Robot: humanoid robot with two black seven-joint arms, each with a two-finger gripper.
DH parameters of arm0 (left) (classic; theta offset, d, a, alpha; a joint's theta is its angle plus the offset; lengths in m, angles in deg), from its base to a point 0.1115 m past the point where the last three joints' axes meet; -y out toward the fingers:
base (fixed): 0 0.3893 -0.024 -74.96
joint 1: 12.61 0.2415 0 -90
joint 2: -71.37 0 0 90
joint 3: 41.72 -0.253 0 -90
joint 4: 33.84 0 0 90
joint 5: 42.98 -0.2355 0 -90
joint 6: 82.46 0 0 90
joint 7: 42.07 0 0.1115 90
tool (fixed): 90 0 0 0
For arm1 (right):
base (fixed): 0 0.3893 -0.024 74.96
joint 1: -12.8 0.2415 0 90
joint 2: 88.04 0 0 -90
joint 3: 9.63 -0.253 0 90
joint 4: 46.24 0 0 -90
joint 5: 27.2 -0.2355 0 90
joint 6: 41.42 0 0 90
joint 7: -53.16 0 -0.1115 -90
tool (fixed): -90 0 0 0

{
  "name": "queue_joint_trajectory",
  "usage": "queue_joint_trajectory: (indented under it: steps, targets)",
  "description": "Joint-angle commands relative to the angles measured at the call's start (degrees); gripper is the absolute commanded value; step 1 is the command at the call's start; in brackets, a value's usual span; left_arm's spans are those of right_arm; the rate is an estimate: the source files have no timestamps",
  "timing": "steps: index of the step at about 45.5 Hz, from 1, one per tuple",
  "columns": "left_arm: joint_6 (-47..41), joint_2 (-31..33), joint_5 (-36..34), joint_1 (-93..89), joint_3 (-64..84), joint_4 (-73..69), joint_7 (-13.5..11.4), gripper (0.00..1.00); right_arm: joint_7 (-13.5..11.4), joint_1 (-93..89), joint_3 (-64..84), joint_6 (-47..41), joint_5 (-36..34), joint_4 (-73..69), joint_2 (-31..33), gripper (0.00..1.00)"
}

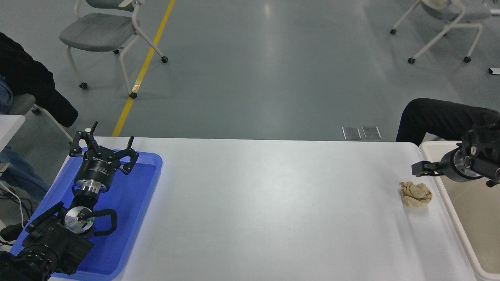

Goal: Pick up paper ball place in dustbin

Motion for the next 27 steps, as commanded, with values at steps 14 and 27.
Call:
queue_joint_trajectory:
  steps: [14, 27]
  targets:
    - [0.0, 0.0, 0.0, 0.0, 0.0, 0.0, 0.0, 1.00, 0.0, -12.6, -12.1, 6.2, 0.0, 10.3, -5.7, 1.00]
    - [0.0, 0.0, 0.0, -0.1, 0.0, 0.0, 0.0, 1.00, -0.1, -16.6, -19.9, 8.9, -0.3, 10.4, -8.0, 0.97]
